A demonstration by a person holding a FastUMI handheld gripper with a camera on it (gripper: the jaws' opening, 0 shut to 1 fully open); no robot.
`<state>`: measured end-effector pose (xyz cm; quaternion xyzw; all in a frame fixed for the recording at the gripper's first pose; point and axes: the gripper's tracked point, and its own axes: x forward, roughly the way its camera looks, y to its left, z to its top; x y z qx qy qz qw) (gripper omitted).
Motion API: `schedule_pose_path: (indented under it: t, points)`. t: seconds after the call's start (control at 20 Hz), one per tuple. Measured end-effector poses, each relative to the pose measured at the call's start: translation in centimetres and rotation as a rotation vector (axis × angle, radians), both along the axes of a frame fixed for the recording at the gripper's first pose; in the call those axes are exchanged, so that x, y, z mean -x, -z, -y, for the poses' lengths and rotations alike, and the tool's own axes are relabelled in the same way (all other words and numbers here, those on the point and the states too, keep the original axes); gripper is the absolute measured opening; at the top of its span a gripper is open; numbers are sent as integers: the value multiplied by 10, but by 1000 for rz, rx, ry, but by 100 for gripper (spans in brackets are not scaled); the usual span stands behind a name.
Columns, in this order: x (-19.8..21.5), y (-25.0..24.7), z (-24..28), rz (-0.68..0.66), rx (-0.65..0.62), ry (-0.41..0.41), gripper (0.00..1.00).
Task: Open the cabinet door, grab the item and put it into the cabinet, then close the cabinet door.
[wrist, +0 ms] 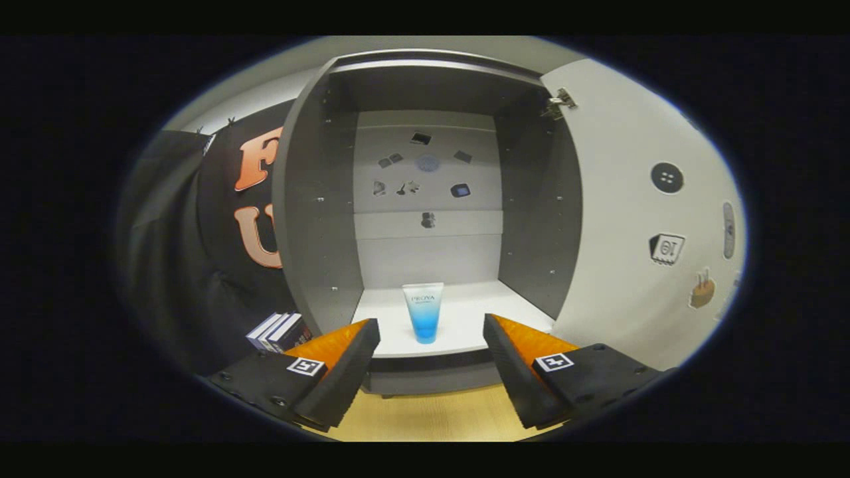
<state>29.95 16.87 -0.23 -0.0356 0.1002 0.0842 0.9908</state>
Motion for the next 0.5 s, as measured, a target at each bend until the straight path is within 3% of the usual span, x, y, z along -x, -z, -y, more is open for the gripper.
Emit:
schedule_pose_path:
  t: [0.2, 0.5]
  points:
    - [50, 12, 25, 4, -52, 62, 100]
    - [118, 18, 75, 33, -13, 163, 100]
